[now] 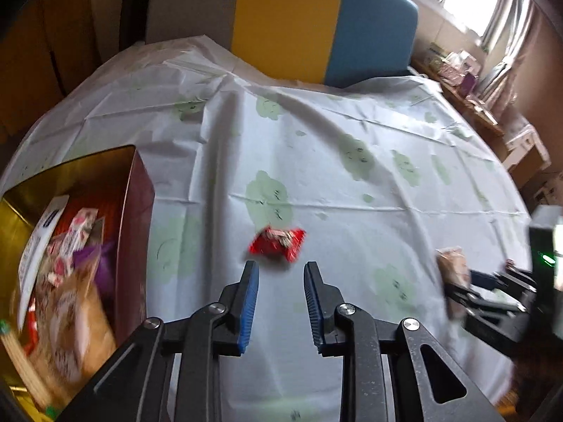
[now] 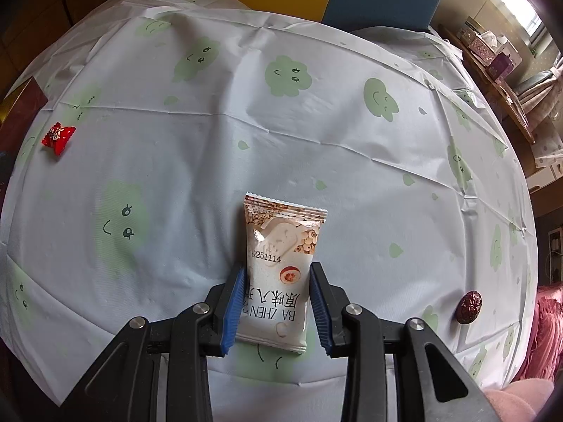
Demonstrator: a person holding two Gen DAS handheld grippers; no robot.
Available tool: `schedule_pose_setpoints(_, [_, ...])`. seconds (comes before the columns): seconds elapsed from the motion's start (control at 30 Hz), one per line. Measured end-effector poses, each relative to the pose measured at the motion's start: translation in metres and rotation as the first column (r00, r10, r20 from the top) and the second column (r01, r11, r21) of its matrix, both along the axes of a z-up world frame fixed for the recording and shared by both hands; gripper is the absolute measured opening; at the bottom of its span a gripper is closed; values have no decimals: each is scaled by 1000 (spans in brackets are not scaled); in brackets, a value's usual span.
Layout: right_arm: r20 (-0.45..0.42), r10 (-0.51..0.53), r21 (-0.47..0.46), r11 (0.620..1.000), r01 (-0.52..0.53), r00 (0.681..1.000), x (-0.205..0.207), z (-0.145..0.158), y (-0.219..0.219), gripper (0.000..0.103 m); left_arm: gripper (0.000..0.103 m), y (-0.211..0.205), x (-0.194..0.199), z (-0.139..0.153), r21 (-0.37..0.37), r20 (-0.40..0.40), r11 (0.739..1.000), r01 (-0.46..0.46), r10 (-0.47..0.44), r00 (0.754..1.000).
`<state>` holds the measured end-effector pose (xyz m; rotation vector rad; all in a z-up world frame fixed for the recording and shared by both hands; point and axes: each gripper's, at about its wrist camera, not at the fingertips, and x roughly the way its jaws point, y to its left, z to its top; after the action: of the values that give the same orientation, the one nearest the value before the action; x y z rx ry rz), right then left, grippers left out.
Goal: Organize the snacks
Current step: 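Grasp the small red candy with the left gripper while the right holds the white packet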
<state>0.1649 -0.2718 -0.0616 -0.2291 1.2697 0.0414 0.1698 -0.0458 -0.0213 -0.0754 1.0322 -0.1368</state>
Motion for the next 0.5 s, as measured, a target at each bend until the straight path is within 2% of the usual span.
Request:
schedule_pose_setpoints(0.13, [-1, -1, 0, 1000, 1, 1000, 0, 0, 0, 36, 36, -16, 12, -7, 93, 41, 995, 44, -48, 998])
schedule_pose_setpoints(0.23, [-1, 1, -1, 1000, -1, 1000, 0, 0, 1, 36, 49, -21, 21, -15, 109, 37, 992, 61, -66, 997])
schedule_pose_setpoints(0.27, [-2, 1, -1, 1000, -1, 1000, 0, 0, 1, 36, 49, -22, 24, -19, 131, 33, 990, 52, -57, 998])
schedule_pose_setpoints(0.33, [-1, 0, 0, 1000, 0, 1000, 0, 0, 1, 36, 49, -21, 30, -28, 131, 12, 990, 49, -51, 999])
schedule_pose_setpoints(0.43, [-2, 0, 0, 1000, 0, 1000, -1, 0, 1, 36, 39, -21, 31, -37, 136, 4, 989, 52, -53, 999])
schedule_pose_setpoints(0.47, [-2, 0, 0, 1000, 0, 1000, -1, 0, 1, 36, 31, -22, 29, -37, 140, 21, 988, 61, -64, 998])
schedule_pose_setpoints(0.5, [-2, 0, 0, 1000, 0, 1000, -1, 0, 1, 36, 31, -23, 27, -37, 144, 28, 987, 71, -75, 997])
